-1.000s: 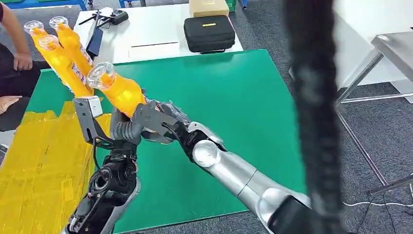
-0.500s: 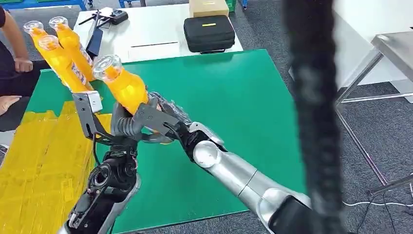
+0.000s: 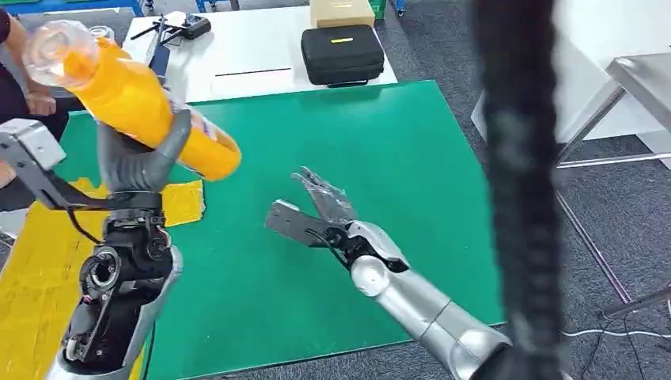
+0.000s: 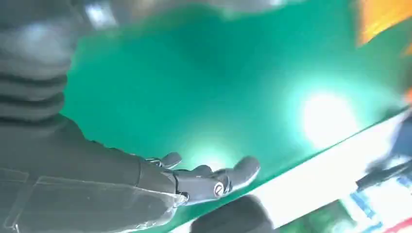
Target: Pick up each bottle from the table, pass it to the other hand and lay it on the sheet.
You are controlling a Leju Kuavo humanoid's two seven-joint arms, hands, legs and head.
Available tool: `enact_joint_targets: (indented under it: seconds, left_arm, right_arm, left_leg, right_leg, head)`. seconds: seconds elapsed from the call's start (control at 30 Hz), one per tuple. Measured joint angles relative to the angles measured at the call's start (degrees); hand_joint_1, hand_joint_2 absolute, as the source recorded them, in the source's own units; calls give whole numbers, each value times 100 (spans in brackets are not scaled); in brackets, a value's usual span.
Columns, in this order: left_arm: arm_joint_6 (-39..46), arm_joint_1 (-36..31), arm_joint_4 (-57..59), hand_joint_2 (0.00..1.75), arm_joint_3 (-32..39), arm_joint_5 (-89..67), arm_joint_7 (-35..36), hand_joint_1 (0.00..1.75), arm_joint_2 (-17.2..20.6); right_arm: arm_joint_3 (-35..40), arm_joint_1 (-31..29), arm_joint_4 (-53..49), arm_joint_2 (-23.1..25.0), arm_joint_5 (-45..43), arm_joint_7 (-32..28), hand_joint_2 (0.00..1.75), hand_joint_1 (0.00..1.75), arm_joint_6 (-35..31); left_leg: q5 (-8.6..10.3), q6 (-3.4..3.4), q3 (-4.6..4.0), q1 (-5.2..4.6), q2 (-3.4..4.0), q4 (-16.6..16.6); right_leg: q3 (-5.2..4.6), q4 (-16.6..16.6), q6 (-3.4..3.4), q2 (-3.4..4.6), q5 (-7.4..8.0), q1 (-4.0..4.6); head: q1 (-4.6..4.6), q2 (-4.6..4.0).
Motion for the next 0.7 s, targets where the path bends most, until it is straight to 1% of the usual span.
enact_joint_targets:
  seconds: [0.03, 0.07, 0.13, 0.23, 0.3, 0.37, 0.5, 0.7]
  left_arm:
    - [128, -5, 2, 175, 99, -454, -102, 175, 75]
    - [262, -14, 20, 175, 220, -927, -198, 175, 189]
    - [431, -34, 181, 175, 448, -1674, -257, 175, 339]
    - [558, -25, 593, 175, 740, -2410, -230, 175, 532]
    - [611, -25, 807, 175, 816, -2570, -241, 175, 582]
    - [753, -25, 1017, 175, 868, -3080, -202, 175, 632]
    - [786, -64, 1644, 175, 888, -5312, 310, 175, 803]
    - [414, -129, 2929, 175, 720, -7398, 1004, 175, 1111]
  right_arm:
    - [-126, 110, -128, -91, 78, -68, 0, 0, -35]
    - [-290, 231, -292, -202, 88, -156, 0, 0, -40]
    - [-673, 500, -636, -428, 64, -317, 0, 0, -37]
    - [-1127, 799, -1145, -632, -26, -543, 0, 0, -35]
    - [-1297, 908, -1363, -724, -34, -577, 0, 0, -33]
    - [-1415, 998, -1555, -787, -45, -623, 0, 0, -35]
    - [-1542, 1170, -1979, -879, -271, -704, 0, 0, -26]
    - [-1660, 1246, -2482, -1021, -777, -925, 0, 0, 0]
  left_leg:
    - [0, 0, 2, -2, 13, 1]
    - [0, 0, 6, -2, 17, 2]
    - [1, 0, 6, -3, -3, 2]
    - [1, 0, 4, -2, -2, 2]
    - [1, 0, 4, -2, 0, 2]
    - [2, -1, 4, -2, 0, 2]
    - [2, -1, 5, -3, 0, 2]
    - [2, -2, 6, -2, 16, 1]
  right_leg:
    - [-4, -1, 1, 18, 2, -1]
    - [-4, -2, 1, 18, 2, -1]
    - [1, -2, 2, 12, 1, -1]
    - [0, -2, 2, 12, 1, -1]
    - [0, -2, 2, 13, 1, -1]
    - [0, -1, 2, 13, 1, -1]
    - [0, -1, 2, 14, 1, -1]
    - [-2, -1, 2, 18, 1, 0]
  head:
    - [-2, 0]
    - [-4, 0]
    - [0, 0]
    - [-2, 0]
    - [0, 0]
    - [-2, 0]
    - [0, 0]
    - [0, 0]
